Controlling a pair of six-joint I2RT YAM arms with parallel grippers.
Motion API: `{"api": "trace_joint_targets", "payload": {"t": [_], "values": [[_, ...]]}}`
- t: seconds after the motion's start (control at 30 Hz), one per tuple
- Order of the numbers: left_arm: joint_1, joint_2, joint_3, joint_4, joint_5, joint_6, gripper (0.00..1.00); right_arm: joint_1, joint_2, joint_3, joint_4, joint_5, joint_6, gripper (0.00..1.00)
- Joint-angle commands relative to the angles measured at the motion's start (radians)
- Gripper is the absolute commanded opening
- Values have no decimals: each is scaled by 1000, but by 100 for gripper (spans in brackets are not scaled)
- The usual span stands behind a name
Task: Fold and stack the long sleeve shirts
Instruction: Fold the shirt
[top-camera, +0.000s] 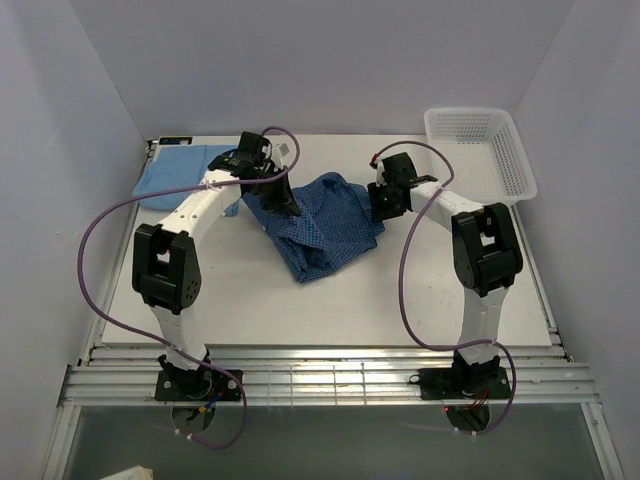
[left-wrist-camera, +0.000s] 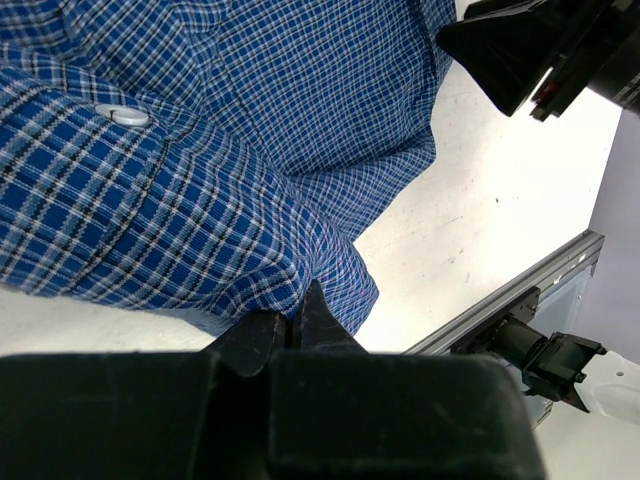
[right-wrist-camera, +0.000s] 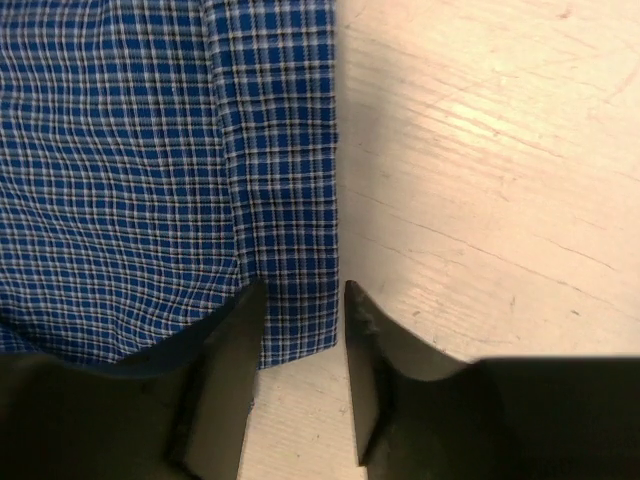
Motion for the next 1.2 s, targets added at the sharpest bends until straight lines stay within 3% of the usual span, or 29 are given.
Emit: {"api": "trace_joint_targets", "payload": {"t": [0.0, 0.3, 0.63, 0.73, 1.03, 1.17], "values": [[-19, 37, 54, 27, 55, 14, 0, 4, 16, -9, 8, -51, -26, 38], [-64, 138, 172, 39, 114, 29, 0, 3, 27, -119, 34, -177, -13, 29], [-131, 282, 327, 44, 188, 29, 0, 4, -17, -210, 89, -246, 39, 28], [-143, 328, 370, 44, 206, 24, 0, 3, -33, -213, 79, -187, 52, 28], [-156, 451, 514, 105, 280, -3, 0, 0, -99, -176, 3, 226, 52, 25], [-163, 488, 530, 177, 321, -18, 0, -8, -89, -161, 6, 124, -3, 24]]}}
